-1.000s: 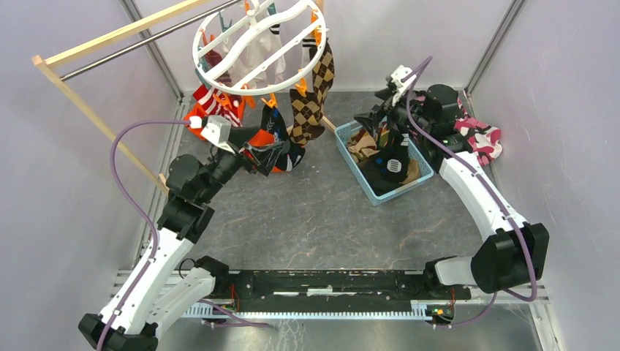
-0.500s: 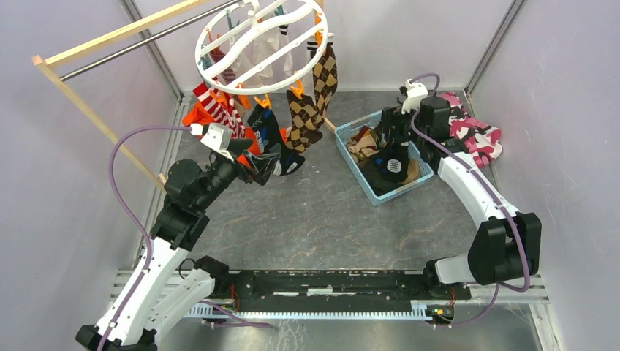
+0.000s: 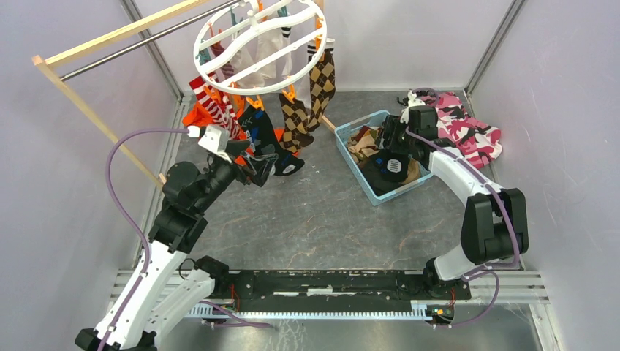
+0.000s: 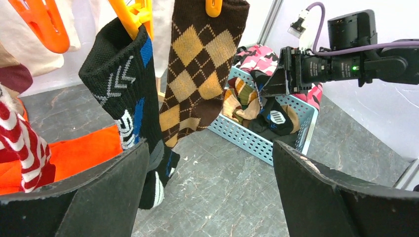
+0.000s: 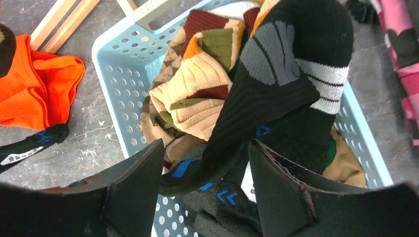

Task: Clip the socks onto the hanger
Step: Pick up the sock from the bin.

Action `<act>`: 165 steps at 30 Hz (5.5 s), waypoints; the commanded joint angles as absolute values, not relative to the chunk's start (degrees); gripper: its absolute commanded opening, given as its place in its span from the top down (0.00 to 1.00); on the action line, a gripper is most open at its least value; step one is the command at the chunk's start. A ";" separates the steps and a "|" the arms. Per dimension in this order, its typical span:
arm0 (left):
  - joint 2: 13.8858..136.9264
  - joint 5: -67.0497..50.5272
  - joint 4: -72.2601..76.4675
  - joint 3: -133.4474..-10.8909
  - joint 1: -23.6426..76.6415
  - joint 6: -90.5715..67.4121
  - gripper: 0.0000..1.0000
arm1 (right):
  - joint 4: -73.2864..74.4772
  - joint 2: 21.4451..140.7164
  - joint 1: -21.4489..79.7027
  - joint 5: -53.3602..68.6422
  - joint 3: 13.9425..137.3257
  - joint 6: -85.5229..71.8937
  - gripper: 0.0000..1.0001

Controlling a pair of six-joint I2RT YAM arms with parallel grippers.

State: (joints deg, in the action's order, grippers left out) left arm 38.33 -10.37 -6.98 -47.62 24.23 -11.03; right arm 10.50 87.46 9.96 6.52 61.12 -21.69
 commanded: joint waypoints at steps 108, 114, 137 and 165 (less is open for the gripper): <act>61.56 5.91 39.85 -35.16 60.90 29.35 0.53 | -23.29 59.24 21.57 39.11 42.44 -55.46 1.00; 62.62 7.20 39.27 -35.91 60.84 28.80 0.76 | -23.30 59.24 21.62 39.20 42.45 -55.40 1.00; 47.65 2.25 -10.92 -50.16 60.74 -9.21 0.98 | 20.85 55.51 21.18 65.78 57.01 38.74 0.13; 51.08 -4.19 -12.85 -53.02 60.72 -14.68 0.98 | 13.41 59.98 35.08 67.49 53.26 45.00 0.60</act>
